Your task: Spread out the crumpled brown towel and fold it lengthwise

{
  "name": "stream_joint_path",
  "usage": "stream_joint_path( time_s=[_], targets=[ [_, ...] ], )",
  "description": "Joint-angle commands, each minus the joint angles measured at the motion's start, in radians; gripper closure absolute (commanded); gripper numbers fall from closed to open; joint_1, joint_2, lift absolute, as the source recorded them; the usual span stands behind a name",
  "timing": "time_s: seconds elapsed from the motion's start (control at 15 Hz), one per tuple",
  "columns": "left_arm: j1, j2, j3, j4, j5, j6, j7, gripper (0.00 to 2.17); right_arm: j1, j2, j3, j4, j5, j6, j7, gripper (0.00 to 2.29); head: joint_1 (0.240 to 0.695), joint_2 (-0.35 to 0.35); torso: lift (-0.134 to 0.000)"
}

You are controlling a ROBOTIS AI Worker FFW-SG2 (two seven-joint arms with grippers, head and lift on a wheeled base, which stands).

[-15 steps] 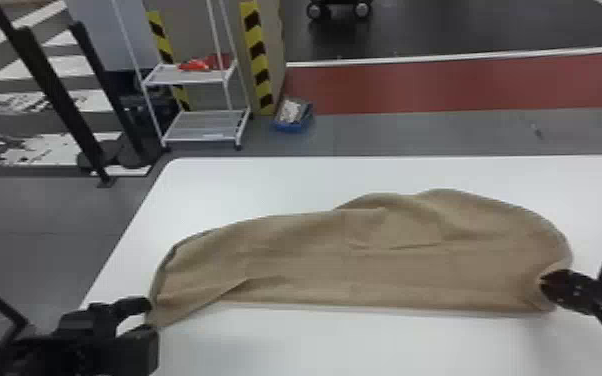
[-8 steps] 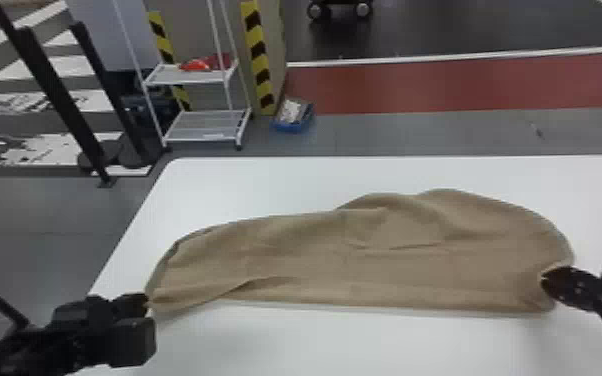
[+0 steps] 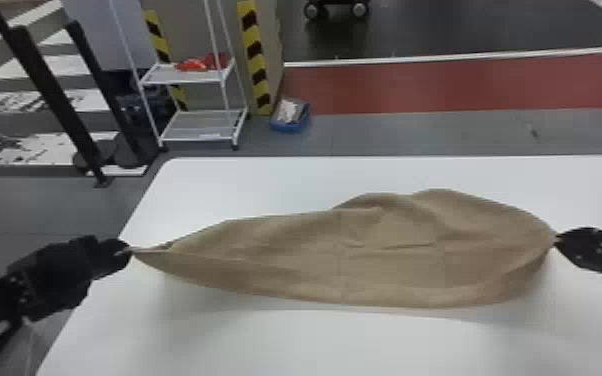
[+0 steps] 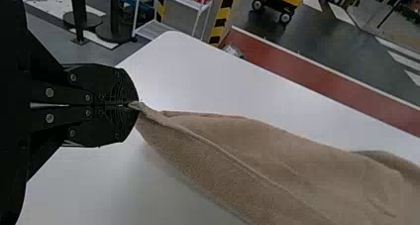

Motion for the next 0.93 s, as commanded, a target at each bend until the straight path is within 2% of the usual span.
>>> stream_joint_path(
  time_s=[0.0, 0.13, 0.33, 0.47, 0.53, 0.6, 0.73, 0.87],
  targets=[
    [-0.042, -0.01, 0.027, -0.016, 0.064, 0.049, -0.049, 2.06, -0.048, -0.009, -0.033, -0.023, -0.076, 0.172, 0.132, 2.25, 0.695, 0.162, -0.123],
    [-0.042, -0.005, 0.027, -0.016, 0.064, 0.046, -0.065, 2.06, -0.06, -0.044, -0.022, -0.019, -0.054, 0.245, 0.278, 2.25, 0.695, 0.167, -0.123],
    [-0.03, -0.004, 0.023, -0.009, 0.062, 0.046, -0.066, 2.06, -0.066, -0.072, -0.027, 0.011, -0.003, 0.273, 0.278, 2.25, 0.695, 0.158, -0.123],
    [-0.028, -0.001, 0.017, -0.008, 0.061, 0.046, -0.068, 2.06, -0.095, -0.098, -0.028, 0.032, 0.046, 0.344, 0.278, 2.25, 0.695, 0.141, -0.123],
    [-0.026, 0.001, 0.014, -0.006, 0.061, 0.043, -0.069, 2.06, -0.097, -0.11, -0.025, 0.044, 0.064, 0.365, 0.278, 2.23, 0.695, 0.117, -0.123],
    [-0.023, 0.001, 0.013, -0.003, 0.059, 0.043, -0.069, 2.06, -0.092, -0.118, -0.018, 0.051, 0.089, 0.365, 0.278, 2.1, 0.695, 0.1, -0.123],
    [-0.022, 0.007, 0.008, 0.007, 0.059, 0.037, -0.068, 2.06, -0.083, -0.118, -0.016, 0.054, 0.098, 0.368, 0.278, 2.06, 0.695, 0.074, -0.123],
    [-0.022, 0.007, 0.002, 0.012, 0.059, 0.033, -0.066, 2.06, -0.072, -0.118, 0.013, 0.057, 0.144, 0.371, 0.278, 2.06, 0.695, 0.066, -0.123]
  ],
)
